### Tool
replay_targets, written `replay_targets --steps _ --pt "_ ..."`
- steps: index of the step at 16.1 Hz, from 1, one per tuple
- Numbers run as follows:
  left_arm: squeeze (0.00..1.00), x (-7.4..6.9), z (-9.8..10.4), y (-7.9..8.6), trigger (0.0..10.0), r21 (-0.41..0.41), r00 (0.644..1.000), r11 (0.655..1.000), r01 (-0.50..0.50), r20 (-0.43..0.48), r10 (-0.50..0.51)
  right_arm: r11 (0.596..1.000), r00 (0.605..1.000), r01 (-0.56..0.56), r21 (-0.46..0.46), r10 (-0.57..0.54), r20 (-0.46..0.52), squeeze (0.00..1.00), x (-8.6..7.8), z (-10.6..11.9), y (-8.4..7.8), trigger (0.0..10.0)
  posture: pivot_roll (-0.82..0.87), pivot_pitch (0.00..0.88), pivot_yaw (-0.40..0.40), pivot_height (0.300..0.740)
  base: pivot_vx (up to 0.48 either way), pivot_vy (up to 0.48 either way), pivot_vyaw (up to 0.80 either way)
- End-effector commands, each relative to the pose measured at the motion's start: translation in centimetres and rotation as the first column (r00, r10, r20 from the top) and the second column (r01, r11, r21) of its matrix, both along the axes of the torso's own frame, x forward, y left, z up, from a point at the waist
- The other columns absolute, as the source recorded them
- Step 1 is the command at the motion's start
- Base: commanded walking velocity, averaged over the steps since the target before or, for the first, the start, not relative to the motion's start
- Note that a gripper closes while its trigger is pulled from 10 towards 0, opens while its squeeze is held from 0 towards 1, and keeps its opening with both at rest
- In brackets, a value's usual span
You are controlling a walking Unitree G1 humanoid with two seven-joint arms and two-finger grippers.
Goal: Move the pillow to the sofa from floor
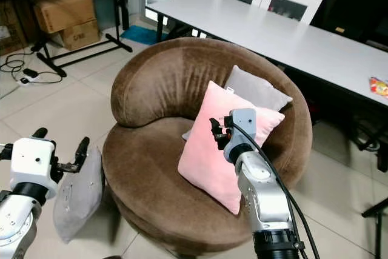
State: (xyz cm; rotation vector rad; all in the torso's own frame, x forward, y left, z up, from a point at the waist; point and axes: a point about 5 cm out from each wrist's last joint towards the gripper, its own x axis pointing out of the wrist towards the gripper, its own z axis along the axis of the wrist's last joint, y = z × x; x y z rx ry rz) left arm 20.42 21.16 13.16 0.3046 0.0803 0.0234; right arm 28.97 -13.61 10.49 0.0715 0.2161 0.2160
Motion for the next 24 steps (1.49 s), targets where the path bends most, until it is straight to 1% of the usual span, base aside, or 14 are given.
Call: replay_targets --steps 1,4,5,6,7,8,12,14,16,17,18,19,22,24 --pt "0.35 0.39 0.2 -0.27 10.0 -0.001 1.0 1.0 0.008 0.017 -0.007 1.0 1.0 0.014 -0.021 -0.014 0.004 0.0 -0.03 0.4 -0.46 10.0 0.06 0.0 -0.122 0.74 0.0 0.33 0.0" --pt "0.36 0.6 0.19 -0.24 10.0 -0.005 1.0 1.0 0.002 0.021 -0.002 0.999 1.0 0.003 -0.04 -0.003 0.005 0.0 -0.02 0.64 -0.42 10.0 0.06 0.0 -0.123 0.74 0.0 0.34 0.0" --pt "0.35 0.68 0.2 -0.19 10.0 -0.007 1.0 1.0 -0.001 0.022 0.001 0.998 0.999 -0.034 -0.045 0.034 0.007 0.0 -0.1 0.75 -0.07 10.0 0.06 0.0 -0.123 0.74 0.0 0.368 0.0" --pt "0.35 0.75 0.2 -0.17 10.0 -0.008 1.0 1.0 -0.002 0.023 0.002 0.998 0.999 -0.046 -0.053 0.046 0.007 0.24 -0.14 0.78 0.07 10.0 0.06 0.0 -0.122 0.74 0.0 0.379 0.0" --pt "0.35 0.84 0.21 -0.15 10.0 -0.007 1.0 1.0 -0.003 0.023 0.003 0.998 0.999 -0.045 -0.05 0.045 0.005 0.44 -0.12 0.8 0.2 10.0 0.06 0.0 -0.122 0.74 0.0 0.382 0.8" --pt "0.35 0.89 0.2 -0.15 10.0 -0.007 1.0 1.0 -0.003 0.024 0.003 0.998 0.999 -0.05 -0.047 0.05 0.002 0.5 -0.15 0.79 0.32 10.0 0.06 0.0 -0.121 0.74 0.0 0.382 0.8" --pt "0.36 1.05 0.13 -0.14 10.0 -0.007 1.0 1.0 -0.003 0.026 0.003 0.998 0.999 -0.049 -0.042 0.049 -0.005 0.44 -0.07 0.82 0.32 10.0 0.05 0.0 -0.12 0.74 0.0 0.38 0.37" --pt "0.35 1.05 0.16 -0.18 10.0 -0.006 1.0 1.0 -0.005 0.03 0.005 0.998 0.999 -0.047 -0.04 0.047 -0.008 0.35 -0.02 0.89 0.32 10.0 0.06 0.0 -0.123 0.74 0.0 0.381 0.0" --pt "0.36 1.05 0.18 -0.17 10.0 -0.007 0.999 1.0 -0.008 0.031 0.008 0.999 0.999 -0.041 -0.032 0.04 -0.012 0.29 0.04 0.89 0.34 10.0 0.06 0.0 -0.125 0.74 0.0 0.381 0.0" --pt "0.36 1.11 0.22 -0.15 10.0 -0.006 0.999 1.0 -0.009 0.032 0.01 0.999 0.999 -0.035 -0.029 0.035 -0.015 0.21 0.1 0.89 0.34 10.0 0.06 0.0 -0.125 0.74 0.0 0.379 0.0" --pt "0.36 1.12 0.23 -0.14 10.0 -0.006 0.999 1.0 -0.011 0.033 0.011 0.999 0.999 -0.033 -0.028 0.032 -0.016 0.07 0.11 0.88 0.35 10.0 0.06 0.0 -0.125 0.74 0.0 0.379 0.0" --pt "0.36 1.11 0.26 -0.12 10.0 -0.006 0.999 1.0 -0.012 0.034 0.012 0.999 0.999 -0.027 -0.025 0.026 -0.018 0.0 0.1 0.85 0.36 10.0 0.06 0.0 -0.125 0.74 0.0 0.382 0.0" --pt "0.36 1.1 0.29 -0.11 10.0 -0.004 0.999 1.0 -0.014 0.034 0.014 1.0 1.0 -0.021 -0.021 0.02 -0.02 0.0 0.09 0.8 0.33 10.0 0.06 0.0 -0.125 0.74 0.0 0.382 0.0" --pt "0.36 1.24 0.67 -0.14 10.0 -0.022 0.998 0.999 -0.024 0.06 0.025 0.999 1.0 -0.026 -0.03 0.025 -0.018 0.0 0.12 0.88 0.41 10.0 0.05 0.0 -0.117 0.74 0.0 0.0 0.0"
